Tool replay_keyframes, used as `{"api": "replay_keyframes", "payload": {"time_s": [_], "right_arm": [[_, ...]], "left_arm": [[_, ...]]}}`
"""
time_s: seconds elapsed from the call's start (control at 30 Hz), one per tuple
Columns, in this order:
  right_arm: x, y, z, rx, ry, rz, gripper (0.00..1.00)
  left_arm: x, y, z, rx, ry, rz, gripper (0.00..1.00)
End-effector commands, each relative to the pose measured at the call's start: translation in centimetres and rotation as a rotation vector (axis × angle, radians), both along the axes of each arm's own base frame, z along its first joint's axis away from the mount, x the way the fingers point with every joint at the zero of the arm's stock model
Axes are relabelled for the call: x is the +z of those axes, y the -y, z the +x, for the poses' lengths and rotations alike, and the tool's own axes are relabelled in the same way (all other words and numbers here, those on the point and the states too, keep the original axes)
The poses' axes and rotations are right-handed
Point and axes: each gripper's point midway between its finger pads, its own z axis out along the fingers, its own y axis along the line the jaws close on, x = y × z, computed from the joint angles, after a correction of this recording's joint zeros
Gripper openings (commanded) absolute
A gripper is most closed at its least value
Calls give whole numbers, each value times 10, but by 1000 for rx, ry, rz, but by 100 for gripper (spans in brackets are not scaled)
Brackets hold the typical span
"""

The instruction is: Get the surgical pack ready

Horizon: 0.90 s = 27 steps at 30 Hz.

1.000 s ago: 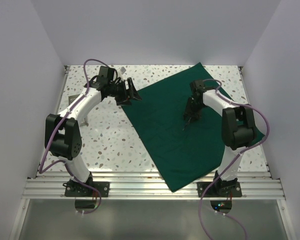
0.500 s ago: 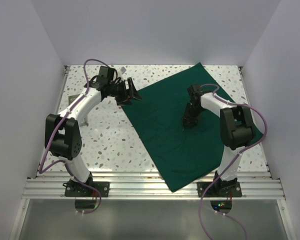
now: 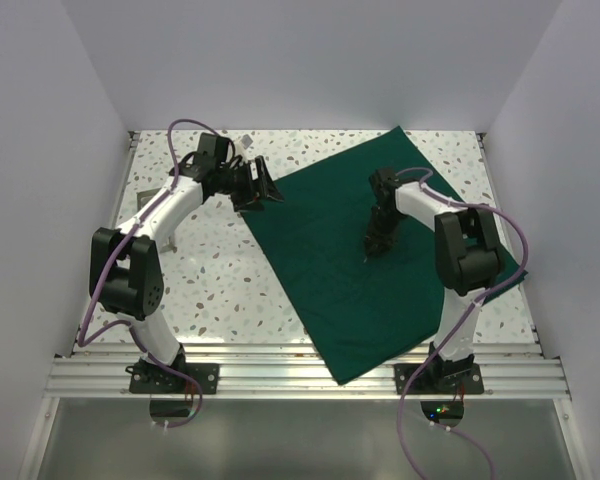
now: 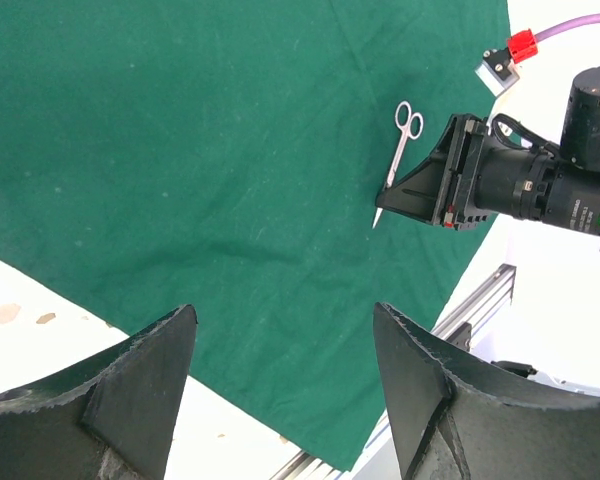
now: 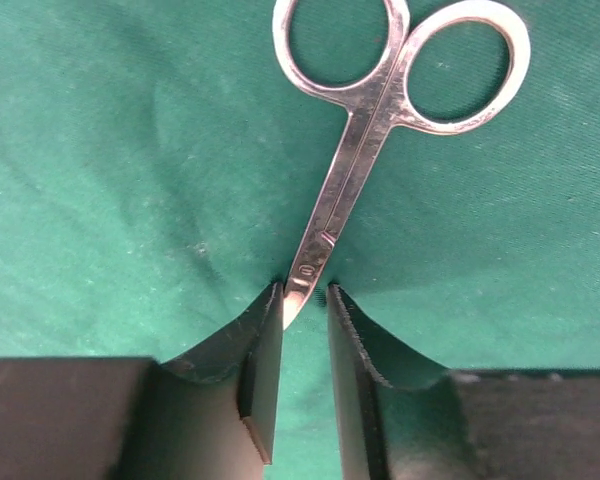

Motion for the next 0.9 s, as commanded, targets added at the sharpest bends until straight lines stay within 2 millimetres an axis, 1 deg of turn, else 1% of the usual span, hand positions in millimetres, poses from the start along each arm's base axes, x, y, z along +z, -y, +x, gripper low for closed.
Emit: {"api": "replay_keyframes", "payload": {"time_s": [0.0,0.03,0.07,0.13,0.17,0.27,0.33,0.37,0.4,0.43,0.47,0.53,0.57,0.63,0.67,0.73,0.77,0.87], "right_arm": [[-28,14,-17,2,-103,-102,26],[-30,16,-19,10,-113,-111,23],[-30,17,-18,16,-111,-119,18],[-28,20,-17,34,-112,-130,12],[-26,18,-17,43,-112,-124,6],[-7,17,-8,69,-75,-115,0],[8,11,-4,88,-48,-80,0],[20,5,-1,99,-16,-47,0],[27,2,1,112,5,-29,0],[34,-6,1,120,15,22,0],[46,-12,1,131,46,67,0],[54,-21,2,151,71,121,0],[58,-32,-1,183,69,195,0],[62,-41,-3,196,75,249,0],[66,-49,-5,205,86,302,0],[65,-50,-7,209,88,308,0],[63,-48,-10,203,74,304,0],[63,-47,-10,219,88,302,0]], "left_arm": [[7,0,1,-19,41,-17,75],[6,-1,0,-18,39,-16,75],[7,-1,0,-17,41,-18,75],[5,-2,0,-15,38,-20,76],[5,-3,-1,-13,38,-20,75],[4,-5,-1,-10,37,-20,76],[5,-5,-1,-10,41,-21,76],[4,-4,-1,-10,38,-22,76],[4,-4,-1,-9,40,-21,76],[6,-4,0,-9,45,-24,76],[7,-3,1,-12,45,-29,76],[9,0,1,-14,37,-48,76],[8,1,2,-17,36,-58,76],[7,8,-1,-20,9,-93,76],[8,10,1,-21,20,-111,76],[5,17,-5,-20,-9,-142,76],[7,19,-4,-21,1,-152,76],[3,25,-9,-28,-15,-153,76]]}}
